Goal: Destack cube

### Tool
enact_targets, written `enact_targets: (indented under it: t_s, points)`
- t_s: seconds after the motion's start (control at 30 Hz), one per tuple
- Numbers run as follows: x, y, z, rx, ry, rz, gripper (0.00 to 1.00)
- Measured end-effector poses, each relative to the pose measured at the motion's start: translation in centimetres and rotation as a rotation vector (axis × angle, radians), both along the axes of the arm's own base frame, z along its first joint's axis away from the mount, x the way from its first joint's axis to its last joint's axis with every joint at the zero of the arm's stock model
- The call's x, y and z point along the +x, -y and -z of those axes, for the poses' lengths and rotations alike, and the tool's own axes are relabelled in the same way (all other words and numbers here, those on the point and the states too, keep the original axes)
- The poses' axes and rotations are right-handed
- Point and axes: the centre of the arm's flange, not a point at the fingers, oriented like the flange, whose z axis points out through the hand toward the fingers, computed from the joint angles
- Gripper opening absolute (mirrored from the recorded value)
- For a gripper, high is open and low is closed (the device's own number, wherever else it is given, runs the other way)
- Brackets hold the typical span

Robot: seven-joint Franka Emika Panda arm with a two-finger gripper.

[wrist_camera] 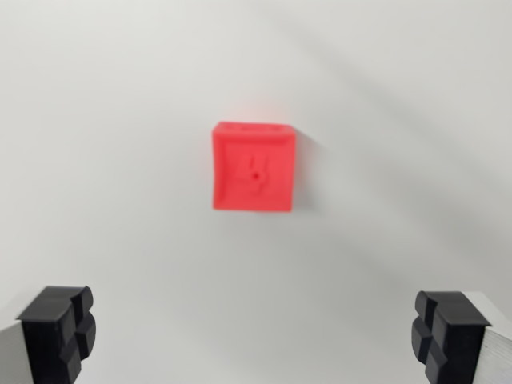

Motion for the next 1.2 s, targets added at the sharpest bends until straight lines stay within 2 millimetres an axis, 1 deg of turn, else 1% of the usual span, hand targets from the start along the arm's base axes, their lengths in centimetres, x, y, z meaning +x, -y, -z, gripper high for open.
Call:
enact_targets:
  t_s: [0.3,0.57,0.9,1.2]
  points:
    - [0.0,0.0,-3.5,0.001,0.000,0.000,1.00]
    - [0.0,0.1,-6.1,0.001,0.001,0.000,1.00]
    - [0.0,0.1,-8.4,0.002,0.000,0.000,1.00]
    - [0.1,0.1,-9.5,0.002,0.000,0.000,1.00]
